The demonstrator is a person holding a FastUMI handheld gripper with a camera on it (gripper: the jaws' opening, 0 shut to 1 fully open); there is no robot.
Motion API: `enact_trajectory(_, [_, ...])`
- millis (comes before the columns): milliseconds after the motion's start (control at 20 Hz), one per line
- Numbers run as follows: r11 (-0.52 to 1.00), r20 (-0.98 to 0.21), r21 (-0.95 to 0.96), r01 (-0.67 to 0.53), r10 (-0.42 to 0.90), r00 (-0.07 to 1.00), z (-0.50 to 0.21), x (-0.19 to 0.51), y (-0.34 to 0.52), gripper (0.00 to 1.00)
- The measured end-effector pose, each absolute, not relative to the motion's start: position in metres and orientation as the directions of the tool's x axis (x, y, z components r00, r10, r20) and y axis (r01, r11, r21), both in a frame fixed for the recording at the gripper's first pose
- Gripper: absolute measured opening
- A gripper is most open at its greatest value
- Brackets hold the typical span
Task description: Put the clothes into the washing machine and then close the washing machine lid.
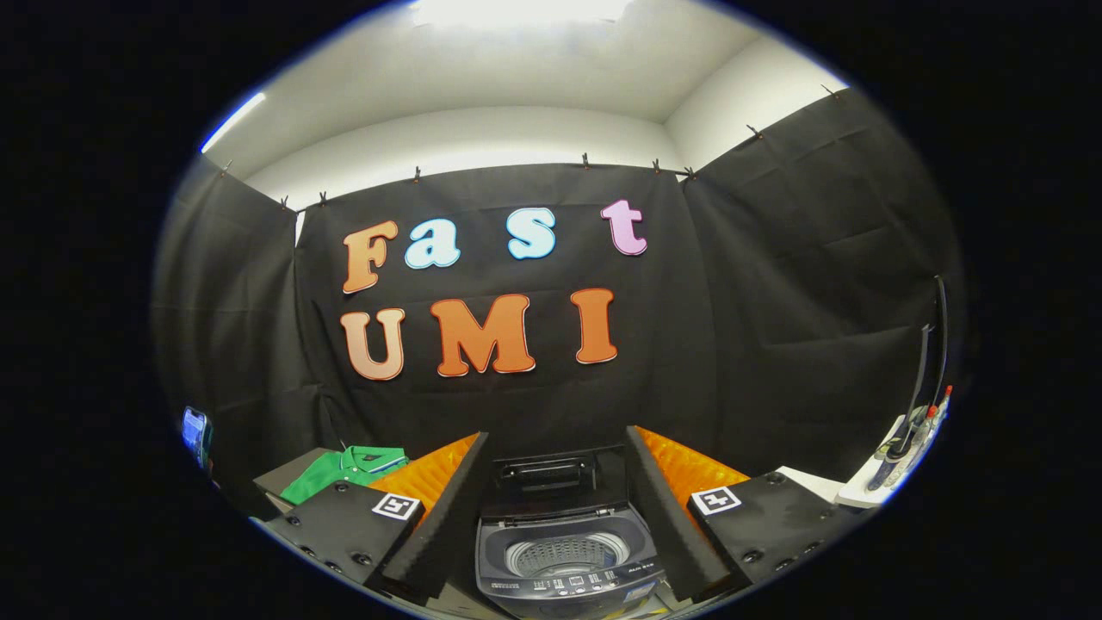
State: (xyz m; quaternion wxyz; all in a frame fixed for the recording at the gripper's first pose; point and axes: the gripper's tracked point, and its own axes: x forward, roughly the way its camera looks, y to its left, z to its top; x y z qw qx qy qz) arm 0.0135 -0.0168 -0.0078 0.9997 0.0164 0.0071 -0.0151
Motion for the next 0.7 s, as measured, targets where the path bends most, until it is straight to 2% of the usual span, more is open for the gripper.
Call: enact_trajectory(700, [0.996,-0.045,0.074,-0.052,0.055,0.997,-0.003,0.062,-0.031,0.99])
